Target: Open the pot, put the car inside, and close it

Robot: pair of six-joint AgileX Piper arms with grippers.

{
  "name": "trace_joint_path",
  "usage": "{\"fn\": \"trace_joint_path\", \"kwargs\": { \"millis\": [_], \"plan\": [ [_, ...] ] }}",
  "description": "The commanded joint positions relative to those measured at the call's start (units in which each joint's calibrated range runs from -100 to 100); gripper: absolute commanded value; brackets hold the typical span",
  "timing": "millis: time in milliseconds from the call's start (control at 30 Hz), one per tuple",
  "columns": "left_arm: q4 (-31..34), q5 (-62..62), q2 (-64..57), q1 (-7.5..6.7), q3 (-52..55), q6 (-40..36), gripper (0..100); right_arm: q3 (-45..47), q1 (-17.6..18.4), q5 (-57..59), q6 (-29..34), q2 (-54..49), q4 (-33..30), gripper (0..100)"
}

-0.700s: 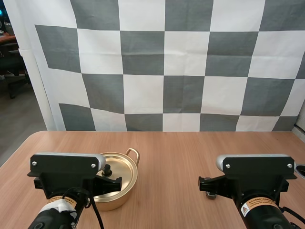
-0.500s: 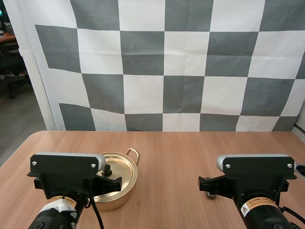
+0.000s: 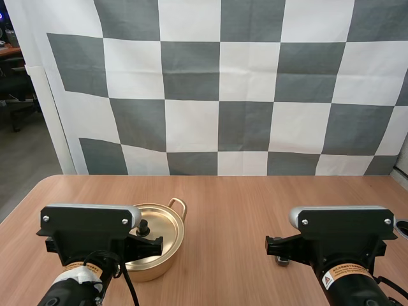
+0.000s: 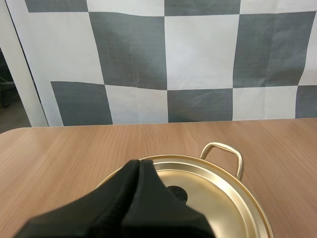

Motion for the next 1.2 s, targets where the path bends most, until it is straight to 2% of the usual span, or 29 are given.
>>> {"fn": "trace_joint_path", "kwargs": {
  "millis": [0,867,967,1167],
  "plan": [
    [0.0,0.0,0.0,-0.05,0.0,0.0,0,0.0,0.0,-0.1,0.0,0.0,0.0,0],
    [0.0,0.0,0.0,-0.05,0.0,0.0,0,0.0,0.0,-0.1,0.0,0.0,0.0,0],
    [-2.7,0.0,0.0,-0.05,0.0,0.0,0,0.0,0.0,-0.1,0.0,0.0,0.0,0],
    [-2.4,0.0,0.0,-0.05,0.0,0.0,0,0.0,0.0,-0.1,0.0,0.0,0.0,0]
  ]
}}
